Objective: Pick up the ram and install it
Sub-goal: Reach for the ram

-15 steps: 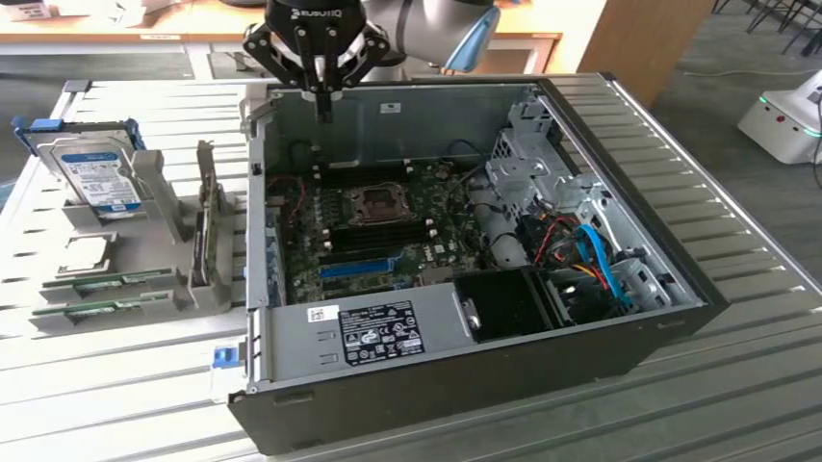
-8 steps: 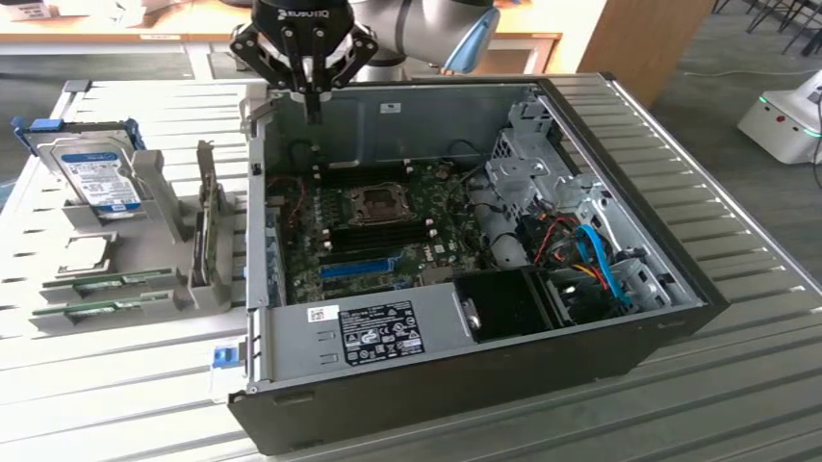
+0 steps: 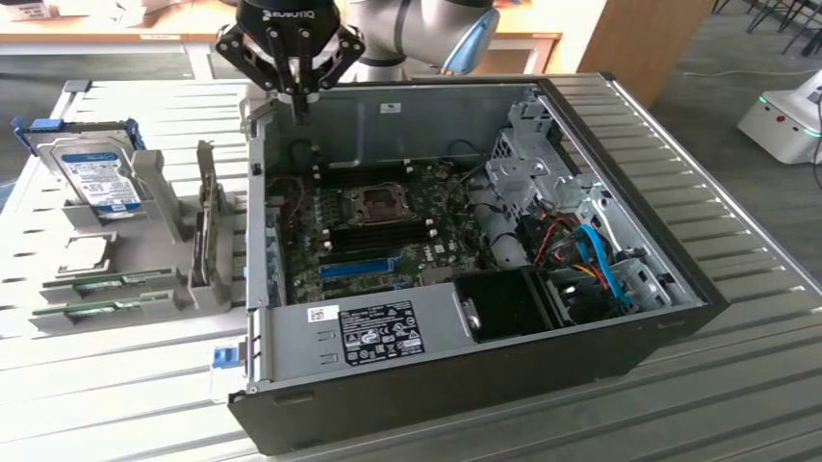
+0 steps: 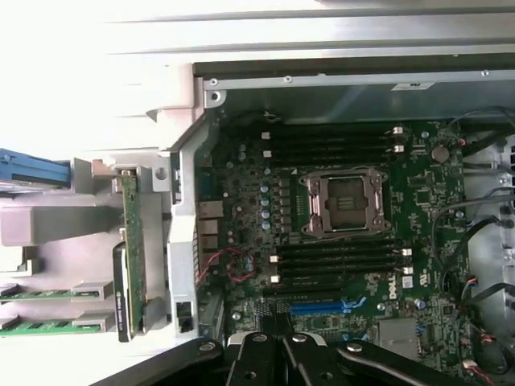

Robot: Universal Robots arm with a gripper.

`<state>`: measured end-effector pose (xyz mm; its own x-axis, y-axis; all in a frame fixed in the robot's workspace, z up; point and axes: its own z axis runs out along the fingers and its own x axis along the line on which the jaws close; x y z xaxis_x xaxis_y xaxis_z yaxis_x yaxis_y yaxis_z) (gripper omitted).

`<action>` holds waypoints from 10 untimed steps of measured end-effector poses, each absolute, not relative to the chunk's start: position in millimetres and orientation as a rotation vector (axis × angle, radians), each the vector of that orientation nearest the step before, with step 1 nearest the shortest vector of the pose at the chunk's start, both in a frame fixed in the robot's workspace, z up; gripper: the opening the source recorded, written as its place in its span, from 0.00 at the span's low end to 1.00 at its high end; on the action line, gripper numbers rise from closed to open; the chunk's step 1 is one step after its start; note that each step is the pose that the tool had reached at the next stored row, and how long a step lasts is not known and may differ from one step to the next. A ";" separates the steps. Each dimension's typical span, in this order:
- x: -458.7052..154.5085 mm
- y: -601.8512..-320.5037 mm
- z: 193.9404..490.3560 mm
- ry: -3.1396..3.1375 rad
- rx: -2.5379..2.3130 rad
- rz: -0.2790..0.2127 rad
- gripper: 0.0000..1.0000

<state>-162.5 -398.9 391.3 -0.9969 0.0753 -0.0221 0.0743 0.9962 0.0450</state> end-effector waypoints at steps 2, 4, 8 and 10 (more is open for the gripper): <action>-165.6 -398.8 391.1 3.115 0.117 0.069 0.10; -168.6 -398.8 390.9 3.115 0.117 0.069 0.10; -174.8 -398.9 390.6 3.116 0.117 0.069 0.10; -177.9 -398.8 390.4 3.117 0.117 0.069 0.10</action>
<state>-177.9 -398.8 390.4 -0.9970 0.0754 -0.0202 0.0744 0.9962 0.0448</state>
